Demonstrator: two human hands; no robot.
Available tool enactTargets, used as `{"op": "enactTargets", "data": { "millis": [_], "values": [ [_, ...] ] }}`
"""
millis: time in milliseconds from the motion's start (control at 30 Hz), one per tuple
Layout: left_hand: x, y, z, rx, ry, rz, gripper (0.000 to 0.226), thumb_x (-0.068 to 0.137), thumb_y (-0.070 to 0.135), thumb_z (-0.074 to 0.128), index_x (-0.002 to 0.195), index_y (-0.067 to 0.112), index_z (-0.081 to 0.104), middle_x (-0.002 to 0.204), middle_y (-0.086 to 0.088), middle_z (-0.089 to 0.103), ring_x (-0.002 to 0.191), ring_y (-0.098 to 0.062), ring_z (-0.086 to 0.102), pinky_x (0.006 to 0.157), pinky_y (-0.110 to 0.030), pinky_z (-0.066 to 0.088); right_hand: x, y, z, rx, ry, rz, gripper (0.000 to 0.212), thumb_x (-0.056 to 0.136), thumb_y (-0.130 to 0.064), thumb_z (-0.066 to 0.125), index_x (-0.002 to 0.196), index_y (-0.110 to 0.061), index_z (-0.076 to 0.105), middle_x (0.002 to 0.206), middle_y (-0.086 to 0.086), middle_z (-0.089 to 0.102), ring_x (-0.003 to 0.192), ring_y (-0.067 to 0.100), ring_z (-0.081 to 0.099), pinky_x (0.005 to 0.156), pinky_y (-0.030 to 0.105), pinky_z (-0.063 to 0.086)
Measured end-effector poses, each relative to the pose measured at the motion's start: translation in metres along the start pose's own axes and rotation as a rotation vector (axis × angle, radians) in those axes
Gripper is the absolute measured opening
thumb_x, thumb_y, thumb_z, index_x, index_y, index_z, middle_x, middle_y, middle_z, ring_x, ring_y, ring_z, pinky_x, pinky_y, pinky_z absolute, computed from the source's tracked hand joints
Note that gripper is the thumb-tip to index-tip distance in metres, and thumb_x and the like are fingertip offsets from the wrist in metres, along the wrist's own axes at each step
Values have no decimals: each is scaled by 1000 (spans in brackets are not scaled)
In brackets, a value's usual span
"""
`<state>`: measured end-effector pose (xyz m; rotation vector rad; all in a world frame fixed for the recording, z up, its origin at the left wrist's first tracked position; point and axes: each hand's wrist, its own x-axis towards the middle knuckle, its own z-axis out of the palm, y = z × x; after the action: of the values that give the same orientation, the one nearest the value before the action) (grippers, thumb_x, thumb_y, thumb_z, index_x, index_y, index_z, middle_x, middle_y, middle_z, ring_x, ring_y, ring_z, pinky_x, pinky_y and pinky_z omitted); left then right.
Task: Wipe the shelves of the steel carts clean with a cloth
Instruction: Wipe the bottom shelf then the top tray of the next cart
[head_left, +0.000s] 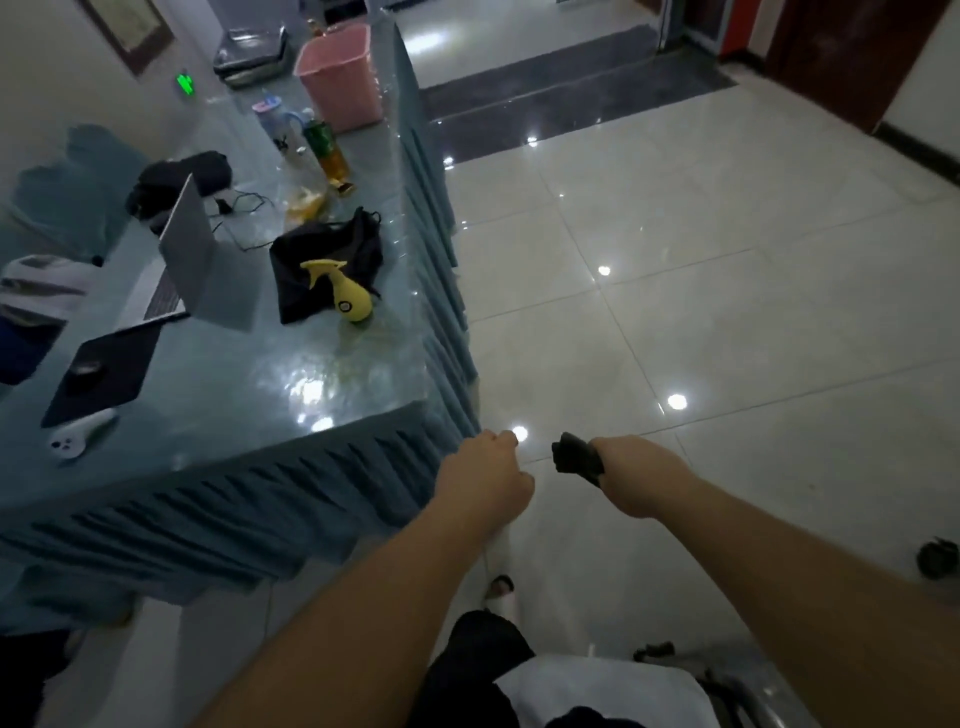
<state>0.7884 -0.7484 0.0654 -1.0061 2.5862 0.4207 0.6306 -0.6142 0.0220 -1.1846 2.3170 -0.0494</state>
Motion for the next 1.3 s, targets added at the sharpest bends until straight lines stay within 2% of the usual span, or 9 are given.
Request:
{"op": "enactTargets", "data": {
  "millis": [200,333,500,633,733,867,1033,1167,1300],
  "values": [
    [113,25,-29,86,-71,153,50,101,40,51,146,20,49,144,-6,52,129,-30,52,104,-45,48,64,44,-27,67,0,165,9,99,-18,54,99,-26,50,85,-3,53,74,17,56,62,30,41],
    [199,53,-53,140,-102,314,51,101,39,51,148,19,48,143,-6,52,128,-30,52,104,-44,47,103,74,-55,145,46,320,8,101,-23,52,106,-24,57,94,0,62,81,19,61,74,36,54],
    [280,83,-81,239,-163,503,50,103,37,50,149,17,47,142,-6,52,126,-28,52,95,-41,45,124,99,-80,357,147,504,11,103,-26,47,99,-21,57,83,-3,59,68,13,57,55,29,41],
    [322,125,-91,322,-207,633,52,102,36,49,150,17,45,144,-7,50,128,-30,50,100,-43,44,119,120,-85,576,174,659,18,103,-27,48,105,-16,62,94,5,68,80,21,66,75,39,58],
    [346,165,-88,397,-228,747,52,102,36,47,151,18,44,145,-7,50,128,-30,51,99,-43,44,115,146,-83,642,163,763,18,103,-31,49,104,-19,63,96,4,68,82,20,66,80,39,58],
    [375,234,-80,484,-238,857,51,103,37,46,151,18,43,146,-7,50,129,-29,51,101,-44,45,113,203,-76,654,131,858,24,103,-40,46,104,-22,62,90,-1,66,76,14,62,64,29,48],
    [408,329,-81,541,-234,962,48,103,35,46,148,18,45,144,-7,52,127,-28,52,102,-44,45,118,297,-83,666,140,952,20,103,-37,47,97,-24,61,85,-4,63,74,13,61,60,27,43],
    [433,401,-88,515,-239,997,50,102,35,48,149,19,45,144,-6,52,126,-27,52,102,-42,44,121,364,-110,647,109,942,14,102,-31,50,101,-23,62,86,-3,63,76,14,61,64,29,49],
    [457,461,-86,526,-278,1037,55,103,38,48,155,22,41,149,-4,50,131,-26,50,103,-41,43,124,416,-133,688,165,993,22,104,-35,47,102,-22,64,86,-1,66,76,16,63,68,31,51]
  ]
}}
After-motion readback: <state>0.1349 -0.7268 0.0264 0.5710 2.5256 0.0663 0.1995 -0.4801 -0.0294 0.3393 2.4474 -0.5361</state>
